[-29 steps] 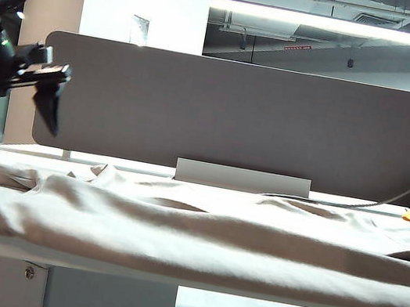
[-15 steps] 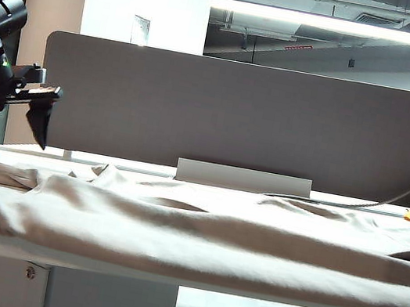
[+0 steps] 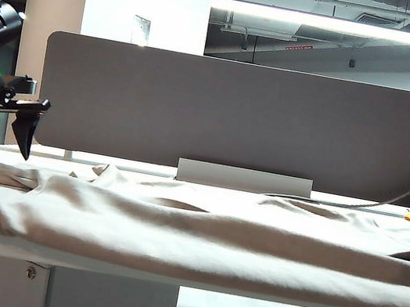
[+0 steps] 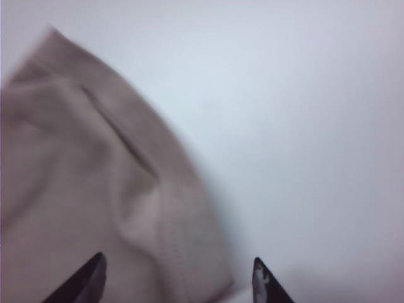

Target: Fold the bottom side of the T-shirt horizontally towards the center, about one-third of the way, then fold the sleeve back towards the center, creating a straight line along the edge of the T-shirt, and finally fold the bottom of the T-shirt up towards the top, creating a neat rectangle.

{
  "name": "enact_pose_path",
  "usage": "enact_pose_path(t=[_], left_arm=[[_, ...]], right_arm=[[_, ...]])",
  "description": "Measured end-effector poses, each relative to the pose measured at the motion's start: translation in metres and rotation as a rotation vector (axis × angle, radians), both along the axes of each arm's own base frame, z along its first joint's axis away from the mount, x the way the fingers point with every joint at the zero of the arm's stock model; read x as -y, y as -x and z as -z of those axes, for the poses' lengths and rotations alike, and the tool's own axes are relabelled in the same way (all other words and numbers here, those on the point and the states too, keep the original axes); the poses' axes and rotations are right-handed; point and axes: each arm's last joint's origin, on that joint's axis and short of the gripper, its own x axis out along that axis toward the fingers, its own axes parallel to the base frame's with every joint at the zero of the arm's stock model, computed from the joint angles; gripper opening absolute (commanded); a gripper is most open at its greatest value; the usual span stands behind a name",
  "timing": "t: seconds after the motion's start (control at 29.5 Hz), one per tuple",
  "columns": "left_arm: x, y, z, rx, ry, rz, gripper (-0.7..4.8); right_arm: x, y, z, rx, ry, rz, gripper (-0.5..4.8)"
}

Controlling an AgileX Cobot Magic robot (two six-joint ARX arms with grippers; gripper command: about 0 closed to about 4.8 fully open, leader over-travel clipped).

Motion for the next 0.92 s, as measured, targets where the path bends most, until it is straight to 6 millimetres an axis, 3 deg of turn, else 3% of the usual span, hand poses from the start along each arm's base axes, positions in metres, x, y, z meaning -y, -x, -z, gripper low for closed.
enact_pose_path(t=[0.1,0.2,0.34,0.41,0.47,0.75,0.81,0.92], left_arm=[[0.000,0.000,0.007,-0.028,0.003,0.001,4.33],[0.000,-0.001,0.011,-0.040,0.009,0.003,4.24],[-0.001,-0.003,0.015,-0.045,0.021,0.001,3.37],[-0.001,-0.005,0.017,-0.041,0.020,-0.001,2.95],[-0.001,-0.006,0.019,-0.037,0.021,-0.002,2.56],[0.004,-0.009,0.023,-0.021,0.074,0.042,0.22],[0.006,-0.010,0.024,-0.020,0.098,0.058,-0.06],[0.008,-0.010,0.024,-0.021,0.104,0.066,-0.06]], right_arm=[[0.000,-0.001,0.012,-0.036,-0.029,-0.009,3.38],[0.000,-0.001,0.017,-0.048,-0.039,-0.011,3.41],[0.001,-0.004,0.020,-0.034,-0.048,-0.020,3.35],[0.001,-0.005,0.020,-0.023,-0.048,-0.023,2.80],[0.001,-0.005,0.021,-0.024,-0.049,-0.022,1.86],[0.001,-0.006,0.025,-0.034,-0.054,-0.026,0.17],[0.000,-0.006,0.026,-0.035,-0.057,-0.028,-0.01],[0.000,-0.006,0.026,-0.030,-0.065,-0.035,-0.01]])
